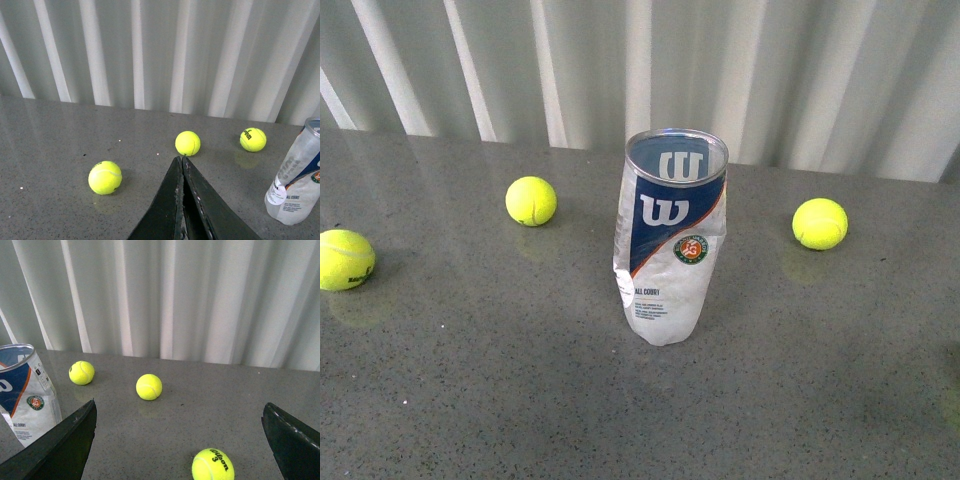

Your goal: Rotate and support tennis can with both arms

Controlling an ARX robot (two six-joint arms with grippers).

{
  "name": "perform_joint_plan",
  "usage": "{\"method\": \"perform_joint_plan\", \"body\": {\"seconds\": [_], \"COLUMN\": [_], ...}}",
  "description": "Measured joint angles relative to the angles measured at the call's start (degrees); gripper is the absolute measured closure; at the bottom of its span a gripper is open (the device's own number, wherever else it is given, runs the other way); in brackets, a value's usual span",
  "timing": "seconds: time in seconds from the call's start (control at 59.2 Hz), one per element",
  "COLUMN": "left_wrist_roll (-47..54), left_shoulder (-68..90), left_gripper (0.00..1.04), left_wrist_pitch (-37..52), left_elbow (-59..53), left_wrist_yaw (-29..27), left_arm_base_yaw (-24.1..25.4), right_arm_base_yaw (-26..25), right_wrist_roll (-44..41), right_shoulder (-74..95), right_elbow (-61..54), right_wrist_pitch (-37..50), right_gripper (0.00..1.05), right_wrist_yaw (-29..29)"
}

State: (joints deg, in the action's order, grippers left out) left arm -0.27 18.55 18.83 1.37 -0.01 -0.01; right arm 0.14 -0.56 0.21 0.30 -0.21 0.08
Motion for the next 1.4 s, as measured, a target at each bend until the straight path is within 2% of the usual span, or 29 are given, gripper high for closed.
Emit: {"method": "perform_joint_plan", "body": {"seconds": [0.439, 0.54, 0.861, 1.284, 1.368, 1.402], "left_wrist_roll": [0.0, 0.0, 0.0, 0.0, 0.0, 0.0], "left_shoulder": [-8.9, -16.0, -18.3, -18.3, -18.3, -18.3], "left_gripper": [1.01, 1.01, 1.01, 0.25, 0.06, 0.05], "left_wrist_pitch": [-9.0, -18.1, -18.7, -18.7, -18.7, -18.7], "left_elbow": [0.0, 0.0, 0.0, 0.0, 0.0, 0.0], "left_wrist_yaw": [0.0, 0.0, 0.0, 0.0, 0.0, 0.0], "left_arm_base_yaw": [0.0, 0.0, 0.0, 0.0, 0.0, 0.0], "right_arm_base_yaw": [0.0, 0.0, 0.0, 0.0, 0.0, 0.0], "right_wrist_roll": [0.0, 0.0, 0.0, 0.0, 0.0, 0.0], "right_shoulder": [0.0, 0.0, 0.0, 0.0, 0.0, 0.0], "right_elbow": [0.0, 0.0, 0.0, 0.0, 0.0, 0.0], "right_wrist_pitch": [0.0, 0.0, 0.0, 0.0, 0.0, 0.0], "right_gripper": [0.07, 0.07, 0.07, 0.07, 0.07, 0.07], "right_wrist_yaw": [0.0, 0.0, 0.0, 0.0, 0.0, 0.0]}}
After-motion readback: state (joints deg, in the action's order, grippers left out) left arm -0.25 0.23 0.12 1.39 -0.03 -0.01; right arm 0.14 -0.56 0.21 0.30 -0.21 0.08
